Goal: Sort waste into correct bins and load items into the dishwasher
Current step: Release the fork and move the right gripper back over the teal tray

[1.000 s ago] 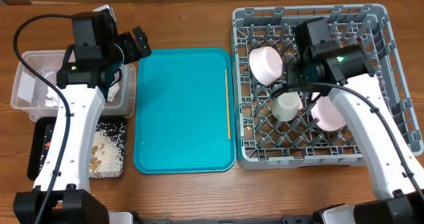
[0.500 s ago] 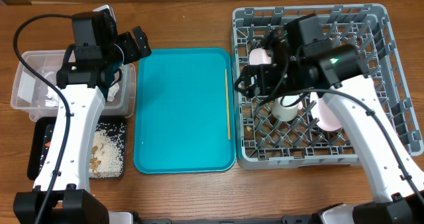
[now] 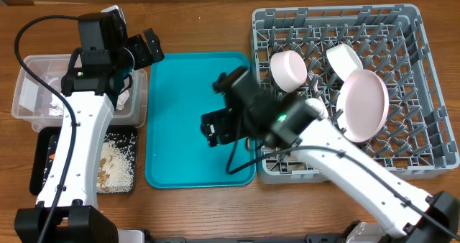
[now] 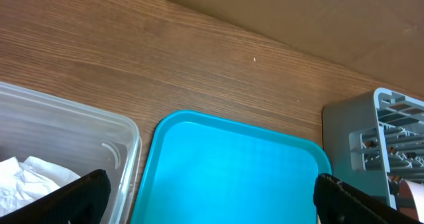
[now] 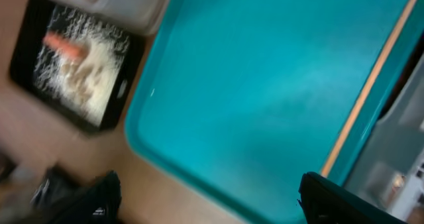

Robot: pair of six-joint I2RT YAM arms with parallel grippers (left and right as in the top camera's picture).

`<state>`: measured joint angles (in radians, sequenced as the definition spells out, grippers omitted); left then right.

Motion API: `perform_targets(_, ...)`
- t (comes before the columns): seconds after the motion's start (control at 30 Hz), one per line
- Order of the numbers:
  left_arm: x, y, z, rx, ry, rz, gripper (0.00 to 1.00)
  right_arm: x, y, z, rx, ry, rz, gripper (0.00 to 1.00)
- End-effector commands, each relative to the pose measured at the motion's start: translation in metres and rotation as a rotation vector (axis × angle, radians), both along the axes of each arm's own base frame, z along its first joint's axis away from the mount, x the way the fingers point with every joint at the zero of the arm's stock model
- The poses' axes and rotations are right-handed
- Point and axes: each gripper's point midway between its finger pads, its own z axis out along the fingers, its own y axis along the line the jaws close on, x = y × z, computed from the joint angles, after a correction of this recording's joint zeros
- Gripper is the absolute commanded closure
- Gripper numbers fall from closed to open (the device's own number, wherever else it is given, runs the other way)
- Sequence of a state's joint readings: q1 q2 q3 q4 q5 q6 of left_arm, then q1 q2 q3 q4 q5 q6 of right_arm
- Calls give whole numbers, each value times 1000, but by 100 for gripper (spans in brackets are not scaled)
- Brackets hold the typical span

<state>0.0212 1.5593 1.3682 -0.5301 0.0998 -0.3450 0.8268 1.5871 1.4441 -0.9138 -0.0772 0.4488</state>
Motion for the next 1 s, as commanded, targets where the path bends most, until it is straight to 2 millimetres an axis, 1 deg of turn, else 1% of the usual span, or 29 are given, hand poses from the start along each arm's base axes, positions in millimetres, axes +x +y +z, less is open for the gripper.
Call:
perform_targets(0.0,1,0,15,-9,-35,13,0,20,-20,-28,-105,-76,-244,11)
perform_targets(0.1,1,0,15,-9,-35,13,0,29,-23,-56,-152,-99,-305,11)
perform_targets(0.17,1,0,15,-9,-35,13,0,33,-21,-78,-176,-91,-308,11)
perform_targets(0.27,1,0,15,-9,-35,13,0,36,-17,-102,-209,-71,-305,12)
perform_targets(0.37,1,0,15,-9,-35,13,0,42,-18,-121,-253,-75,-314,12)
perform_targets(0.47,1,0,15,-9,-35,13,0,47,-21,-135,-294,-92,-325,13)
perform_targets(0.53,1,0,15,-9,-35,13,0,49,-19,-138,-295,-96,-324,15)
perform_targets(0.73,1,0,15,-9,-35,12,0,55,-19,-135,-289,-123,-337,21)
perform_targets(0.83,1,0,16,-9,-36,13,0,61,-17,-133,-281,-153,-351,21)
perform_targets(0.97,1,0,15,-9,-35,13,0,71,-22,-128,-296,-209,-386,21)
